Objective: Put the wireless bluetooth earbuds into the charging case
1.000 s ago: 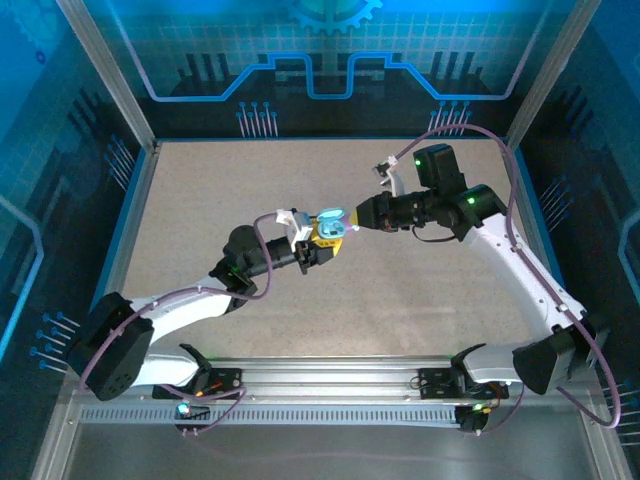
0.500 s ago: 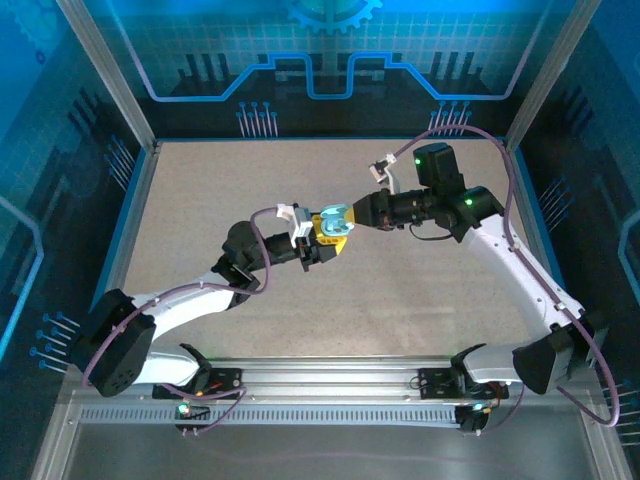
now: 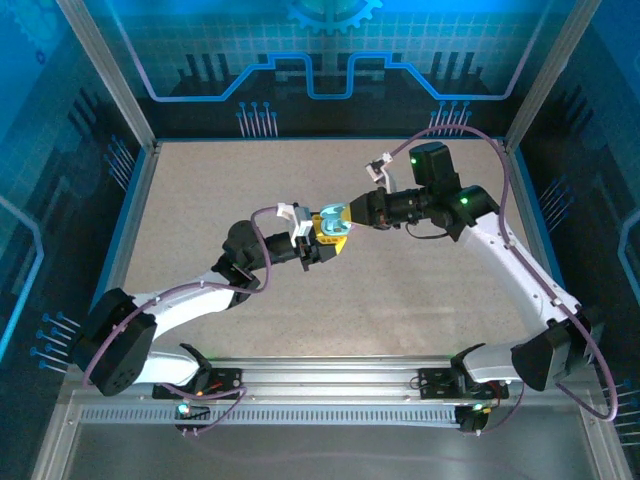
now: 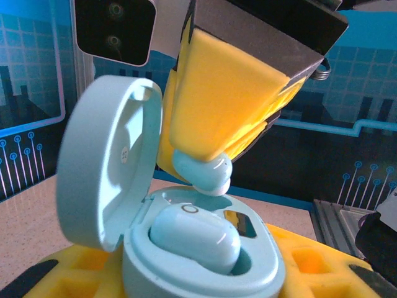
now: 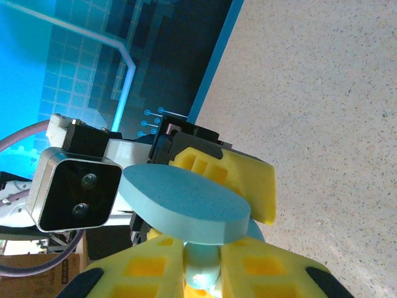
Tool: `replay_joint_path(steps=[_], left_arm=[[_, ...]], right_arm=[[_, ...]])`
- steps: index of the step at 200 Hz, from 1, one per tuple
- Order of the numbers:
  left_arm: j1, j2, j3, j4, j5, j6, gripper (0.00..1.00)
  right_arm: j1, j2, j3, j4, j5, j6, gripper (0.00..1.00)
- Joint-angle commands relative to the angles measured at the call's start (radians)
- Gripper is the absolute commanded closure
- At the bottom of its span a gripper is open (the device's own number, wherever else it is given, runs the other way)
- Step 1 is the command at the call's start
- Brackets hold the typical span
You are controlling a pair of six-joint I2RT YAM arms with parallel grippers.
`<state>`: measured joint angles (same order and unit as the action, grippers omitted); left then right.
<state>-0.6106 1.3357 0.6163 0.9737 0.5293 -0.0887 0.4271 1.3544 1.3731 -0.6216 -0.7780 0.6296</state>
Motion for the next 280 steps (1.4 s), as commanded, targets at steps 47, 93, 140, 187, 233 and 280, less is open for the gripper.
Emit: replay_joint_path(steps=[47, 93, 140, 187, 233, 280], left_arm=[[-0.005, 0.005, 0.038, 0.03, 0.02, -0.02, 0.7], [-0.005, 0.006, 0.043, 0.009, 0.019, -0.014, 0.7], [-0.005, 0.003, 0.042, 0.02, 0.024, -0.023, 0.7], [-0.005, -0.006, 0.043, 0.029, 0.021, -0.027, 0.7], [-0.005, -0.006, 0.042, 0.029, 0.022, -0.028, 0.7], [-0.005, -0.012, 0.037, 0.022, 0.013, -0.021, 0.7]], right_arm=[[0.019, 0.002, 0.014, 0.014, 0.058, -0.001, 0.82], [0.037, 0.004, 0.023, 0.025, 0.062, 0.016, 0.82], [0.042, 0.004, 0.008, 0.007, 0.108, -0.002, 0.82], [0.044, 0.01, 0.022, -0.063, 0.161, -0.049, 0.76], [0.048, 0.009, 0.031, -0.082, 0.184, -0.057, 0.71], [0.047, -0.005, 0.044, -0.09, 0.187, -0.064, 0.65]])
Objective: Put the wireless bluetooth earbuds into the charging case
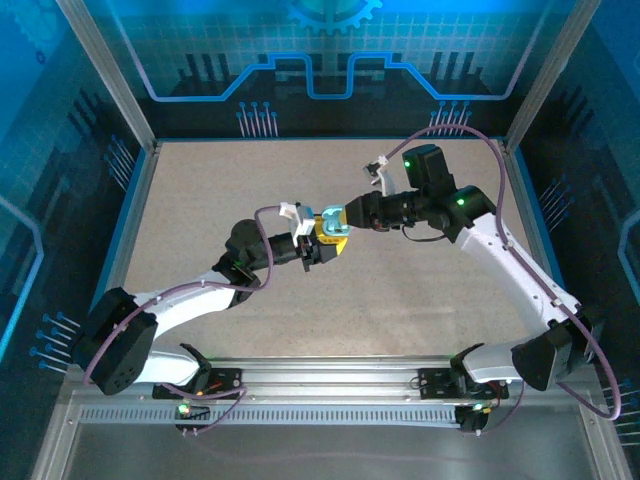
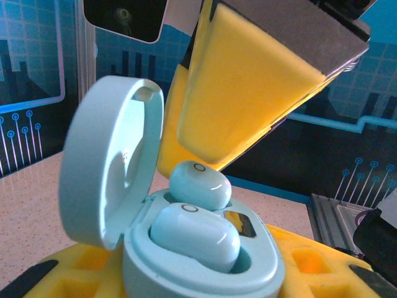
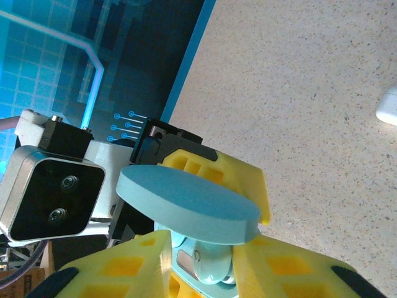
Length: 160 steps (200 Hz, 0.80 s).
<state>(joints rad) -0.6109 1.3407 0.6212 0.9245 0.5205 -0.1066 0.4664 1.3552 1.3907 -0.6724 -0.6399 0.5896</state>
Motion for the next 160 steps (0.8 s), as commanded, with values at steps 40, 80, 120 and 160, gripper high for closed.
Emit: replay_joint_path(steps=[40, 80, 120, 160], left_arm=[[-0.004, -0.018, 0.028, 0.061, 0.012, 0.008, 0.7], [-0.005, -0.024, 0.023, 0.053, 0.006, 0.02, 0.7], [-0.005, -0.032, 0.024, 0.052, 0.03, 0.025, 0.69], [-0.01, -0.041, 0.029, 0.051, 0.039, 0.027, 0.69]], right_arm=[[0.006, -0.041, 0.033, -0.032, 0.043, -0.036, 0.59], [-0.012, -0.12, -0.003, 0.034, 0.079, -0.034, 0.58], [-0.044, -0.125, -0.006, 0.086, 0.138, 0.032, 0.54], [-0.045, -0.017, 0.067, 0.074, 0.091, 0.071, 0.52]])
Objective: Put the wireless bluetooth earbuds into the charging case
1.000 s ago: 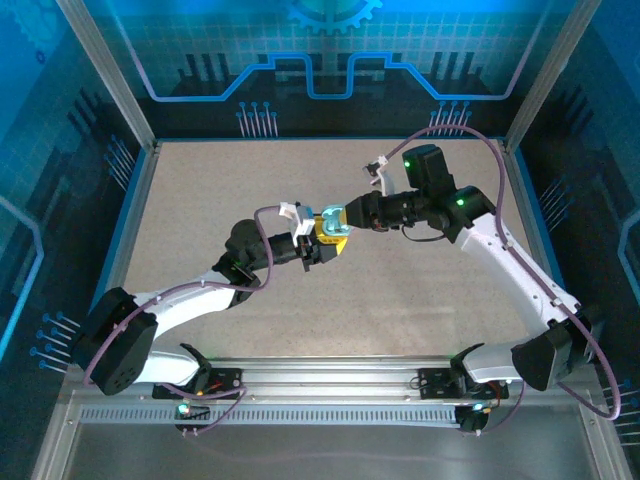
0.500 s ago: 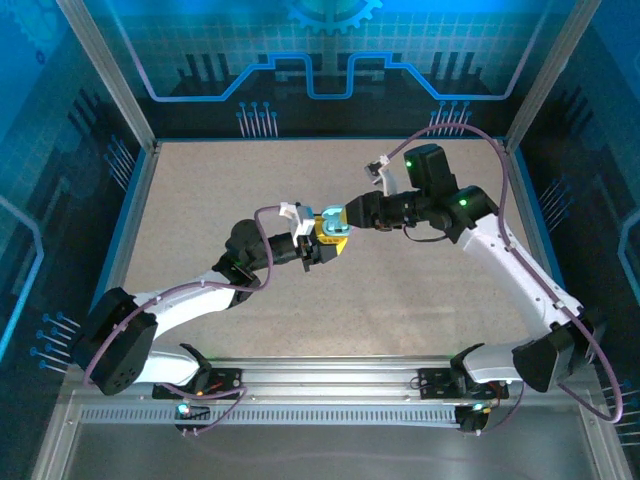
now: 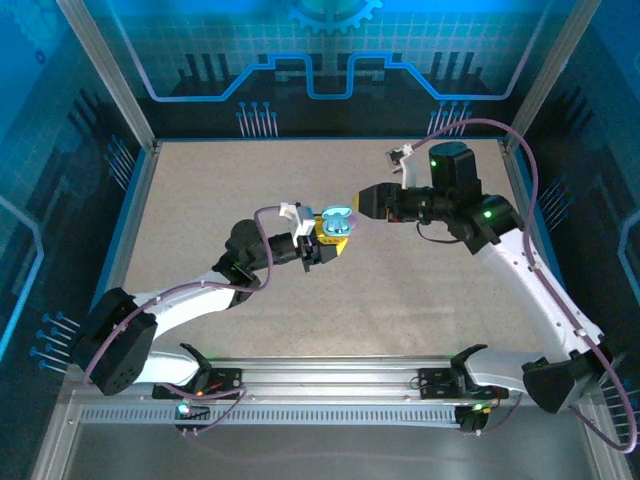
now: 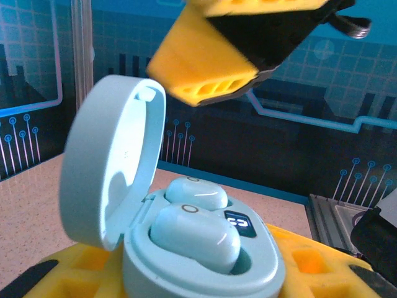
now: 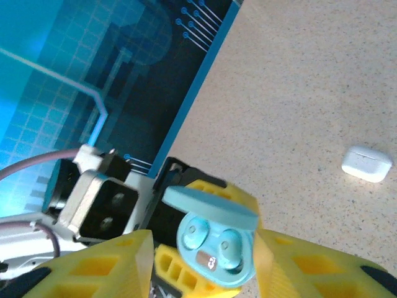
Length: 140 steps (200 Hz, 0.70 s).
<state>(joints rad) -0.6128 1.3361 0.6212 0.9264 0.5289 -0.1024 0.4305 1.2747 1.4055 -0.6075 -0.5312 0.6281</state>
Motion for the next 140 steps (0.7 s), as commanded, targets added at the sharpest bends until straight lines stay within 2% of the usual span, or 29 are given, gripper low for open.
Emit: replay_joint_path(steps=[1, 65, 140], left_arm=[[-0.009, -0.036, 0.029, 0.049, 0.03, 0.024, 0.69], [-0.012, -0.046, 0.034, 0.041, 0.022, 0.03, 0.69], [-0.012, -0.055, 0.049, 0.034, 0.011, 0.029, 0.69]], right_arm=[[-0.009, 0.066, 0.054, 0.008, -0.019, 0.033, 0.52], [-0.006, 0.144, 0.096, -0.049, -0.102, 0.018, 0.5], [-0.013, 0.113, 0.033, -0.085, -0.247, -0.051, 0.5]])
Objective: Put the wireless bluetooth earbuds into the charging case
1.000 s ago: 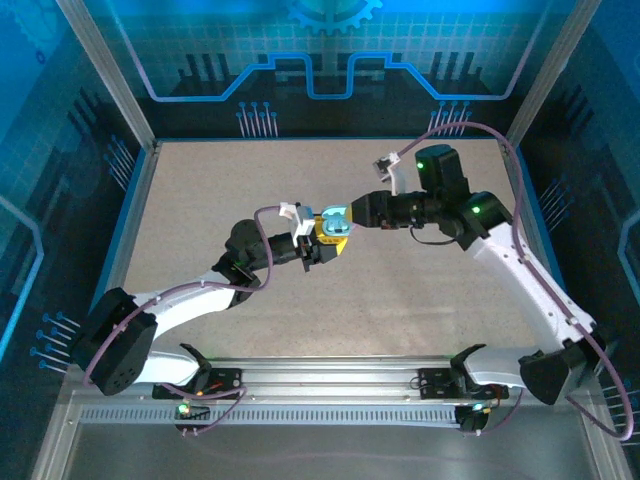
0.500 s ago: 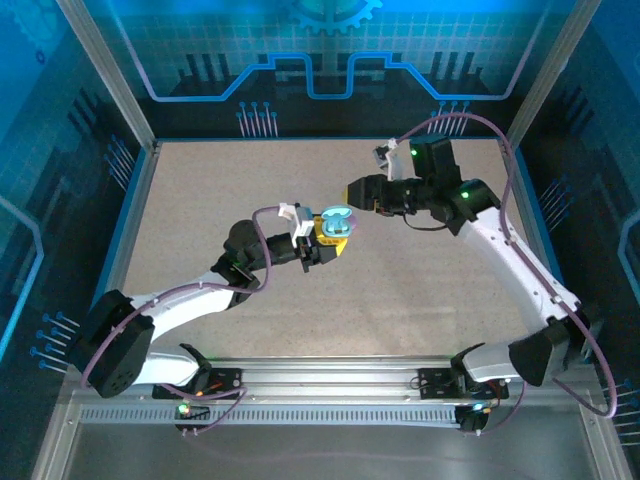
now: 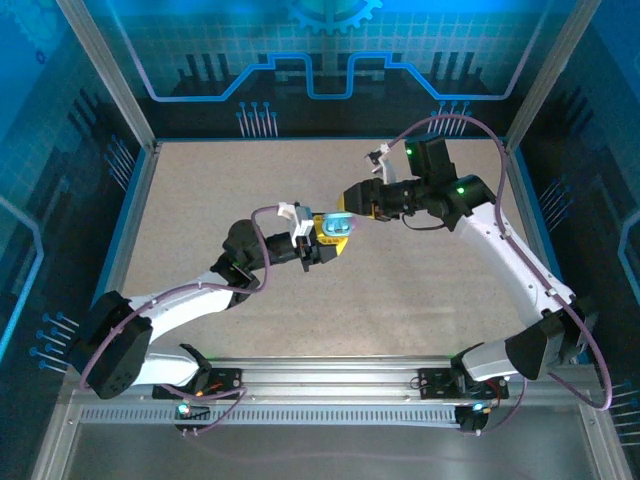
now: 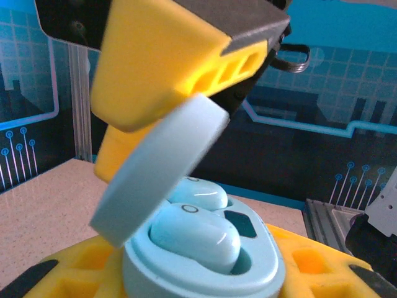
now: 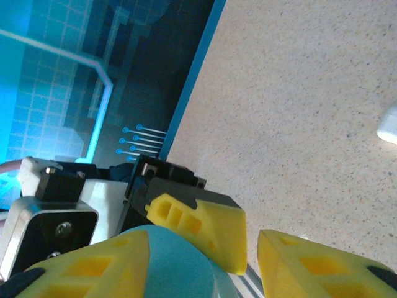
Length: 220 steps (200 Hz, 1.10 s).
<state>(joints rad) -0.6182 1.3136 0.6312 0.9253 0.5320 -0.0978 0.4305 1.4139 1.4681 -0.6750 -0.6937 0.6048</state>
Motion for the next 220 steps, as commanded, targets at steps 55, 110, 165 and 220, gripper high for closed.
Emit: replay_joint_path(steps=[55, 110, 165, 220], left_arm=[[-0.009, -0.032, 0.05, 0.043, 0.015, 0.01, 0.69], [-0.008, -0.02, 0.054, 0.059, 0.017, -0.002, 0.69], [-0.008, -0.009, 0.058, 0.062, 0.022, -0.008, 0.69], [-0.009, -0.007, 0.058, 0.033, 0.022, 0.011, 0.68]], right_arm=[[-0.03, -0.067, -0.14, 0.083, -0.215, 0.038, 0.47], [-0.024, -0.07, -0.217, 0.22, -0.324, 0.131, 0.47], [-0.015, -0.059, -0.222, 0.23, -0.337, 0.138, 0.52], [-0.01, -0.056, -0.225, 0.245, -0.334, 0.151, 0.61]])
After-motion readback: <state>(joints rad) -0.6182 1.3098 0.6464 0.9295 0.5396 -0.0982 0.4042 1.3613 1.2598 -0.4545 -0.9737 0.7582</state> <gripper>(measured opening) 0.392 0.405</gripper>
